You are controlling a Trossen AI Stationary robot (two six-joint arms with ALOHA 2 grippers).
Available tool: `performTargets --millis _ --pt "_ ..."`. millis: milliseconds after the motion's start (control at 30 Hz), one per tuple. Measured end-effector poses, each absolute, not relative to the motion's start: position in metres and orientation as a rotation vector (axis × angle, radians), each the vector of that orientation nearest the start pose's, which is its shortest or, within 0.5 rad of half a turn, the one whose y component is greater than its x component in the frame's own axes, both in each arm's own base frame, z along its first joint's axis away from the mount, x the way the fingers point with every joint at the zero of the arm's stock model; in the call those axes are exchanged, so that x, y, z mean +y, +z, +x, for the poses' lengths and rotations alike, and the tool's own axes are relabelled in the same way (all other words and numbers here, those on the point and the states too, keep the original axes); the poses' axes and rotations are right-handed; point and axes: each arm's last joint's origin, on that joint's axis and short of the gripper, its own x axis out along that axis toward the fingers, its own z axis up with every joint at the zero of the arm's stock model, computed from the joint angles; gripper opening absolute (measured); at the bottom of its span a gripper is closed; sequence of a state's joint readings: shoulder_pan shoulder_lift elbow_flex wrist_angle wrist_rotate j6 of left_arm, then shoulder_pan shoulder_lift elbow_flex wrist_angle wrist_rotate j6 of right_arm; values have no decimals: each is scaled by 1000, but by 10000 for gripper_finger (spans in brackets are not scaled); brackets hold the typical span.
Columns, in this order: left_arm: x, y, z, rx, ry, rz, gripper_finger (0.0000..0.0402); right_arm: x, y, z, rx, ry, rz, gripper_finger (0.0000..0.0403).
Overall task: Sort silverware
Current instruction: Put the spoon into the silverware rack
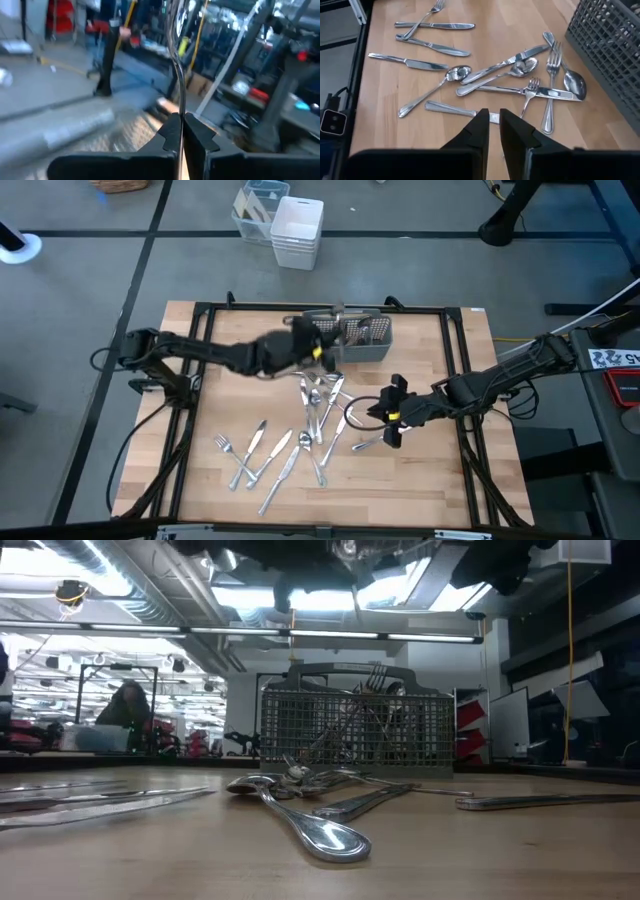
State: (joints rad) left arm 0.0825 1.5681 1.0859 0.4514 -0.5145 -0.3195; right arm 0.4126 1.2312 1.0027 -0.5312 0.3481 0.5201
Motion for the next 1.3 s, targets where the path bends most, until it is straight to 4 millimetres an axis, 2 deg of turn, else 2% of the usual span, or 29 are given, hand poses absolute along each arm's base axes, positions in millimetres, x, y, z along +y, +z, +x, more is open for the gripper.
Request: performTargets --millis 133,233,467,800,933,1100,1200,1300 --pt "82 307 352 -113 612 -237 0 92 290 236 687 -130 215 49" --pt "103 300 355 -130 587 -190 0 91 291 236 673 -162 199 49" --pt "130 270 372 -159 540 -6 0 90 291 237 659 -189 156 49" --pt "135 216 393 -56 484 79 0 89 291 237 651 -209 146 49" --pt "137 202 398 -32 489 126 0 89 291 237 651 -209 146 49" --pt "132 193 402 15 473 178 6 89 291 237 651 -209 146 49" --pt "123 179 405 76 441 164 9 89 291 237 651 -209 146 49" --pt "118 187 406 27 433 142 10 89 291 237 653 -209 145 49"
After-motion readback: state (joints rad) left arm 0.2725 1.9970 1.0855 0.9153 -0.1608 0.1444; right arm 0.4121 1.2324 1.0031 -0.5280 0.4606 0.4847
